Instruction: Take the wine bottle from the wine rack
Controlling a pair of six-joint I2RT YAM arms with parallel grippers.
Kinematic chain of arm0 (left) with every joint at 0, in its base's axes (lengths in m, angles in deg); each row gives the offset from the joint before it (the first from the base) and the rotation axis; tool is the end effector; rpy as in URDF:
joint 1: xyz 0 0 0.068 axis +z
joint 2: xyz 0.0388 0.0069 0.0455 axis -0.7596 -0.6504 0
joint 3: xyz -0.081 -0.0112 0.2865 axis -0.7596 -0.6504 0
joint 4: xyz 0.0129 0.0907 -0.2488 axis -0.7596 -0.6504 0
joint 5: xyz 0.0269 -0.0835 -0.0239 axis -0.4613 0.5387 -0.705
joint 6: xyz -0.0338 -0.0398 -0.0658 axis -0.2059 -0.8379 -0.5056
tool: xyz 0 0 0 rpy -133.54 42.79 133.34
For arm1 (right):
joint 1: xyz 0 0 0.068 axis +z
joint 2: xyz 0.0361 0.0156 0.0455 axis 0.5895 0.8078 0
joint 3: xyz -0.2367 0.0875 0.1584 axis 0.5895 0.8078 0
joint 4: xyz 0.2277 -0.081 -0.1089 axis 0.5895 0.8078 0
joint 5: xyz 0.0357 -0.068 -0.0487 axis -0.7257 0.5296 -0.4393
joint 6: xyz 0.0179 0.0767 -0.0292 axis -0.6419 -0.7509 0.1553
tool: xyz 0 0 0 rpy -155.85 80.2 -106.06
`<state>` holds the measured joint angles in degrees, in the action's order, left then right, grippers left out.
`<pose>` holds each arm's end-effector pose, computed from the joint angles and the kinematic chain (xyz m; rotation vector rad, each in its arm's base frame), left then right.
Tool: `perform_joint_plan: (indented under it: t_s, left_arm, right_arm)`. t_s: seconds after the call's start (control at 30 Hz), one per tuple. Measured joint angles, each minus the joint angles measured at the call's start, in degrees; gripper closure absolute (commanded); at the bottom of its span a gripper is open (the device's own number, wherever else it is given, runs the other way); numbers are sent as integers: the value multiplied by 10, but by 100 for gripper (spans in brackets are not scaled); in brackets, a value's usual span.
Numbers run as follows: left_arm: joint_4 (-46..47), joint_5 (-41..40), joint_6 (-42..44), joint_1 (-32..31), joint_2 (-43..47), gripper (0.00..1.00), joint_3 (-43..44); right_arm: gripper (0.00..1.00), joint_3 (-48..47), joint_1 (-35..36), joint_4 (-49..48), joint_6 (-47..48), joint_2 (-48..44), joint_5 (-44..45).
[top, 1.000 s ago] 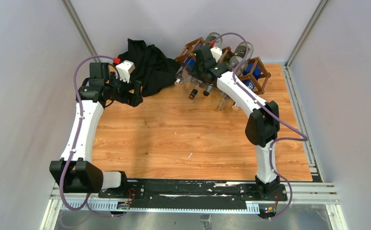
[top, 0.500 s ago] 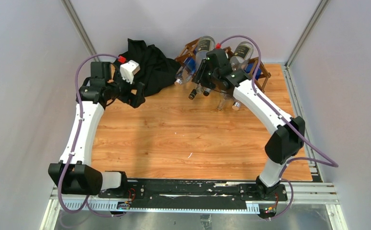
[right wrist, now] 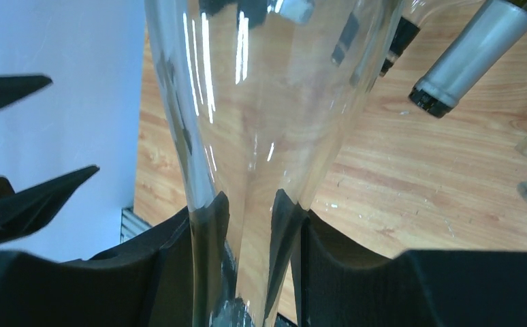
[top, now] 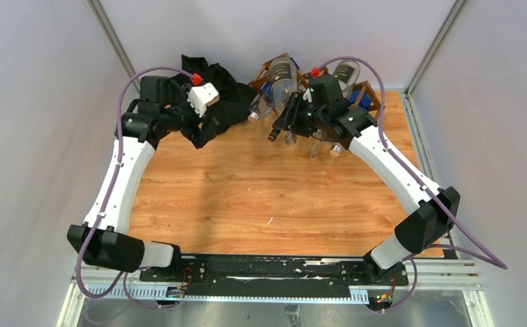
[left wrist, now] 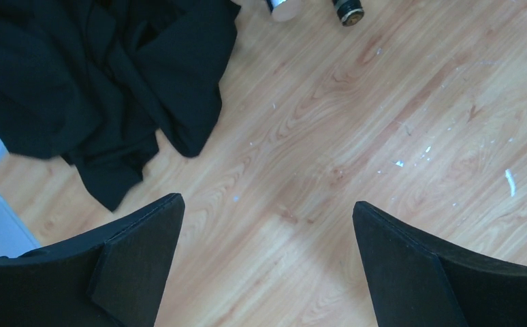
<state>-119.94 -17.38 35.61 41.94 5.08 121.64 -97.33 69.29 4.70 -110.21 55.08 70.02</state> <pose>0.2887 -0.0717 0.4086 0.9778 1.9369 -0.2801 0.3168 0.2223 0.4133 0.0603 2.1758 0.9778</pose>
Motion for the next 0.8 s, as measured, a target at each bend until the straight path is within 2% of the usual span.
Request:
perform_joint_plan:
  t_s: [0.23,0.43,0.8]
  left_arm:
    - [3,13,156,-40,33,0,-8]
    - [0,9,313,-92,123,0,-95]
    - [69,19,454,-128,240,0,-227]
  right_arm:
    - [100,0,18,51,41,-4,-59]
    - [100,-5,59,90,68,2,-101]
    - [100,-23,131,114,109,51,-170]
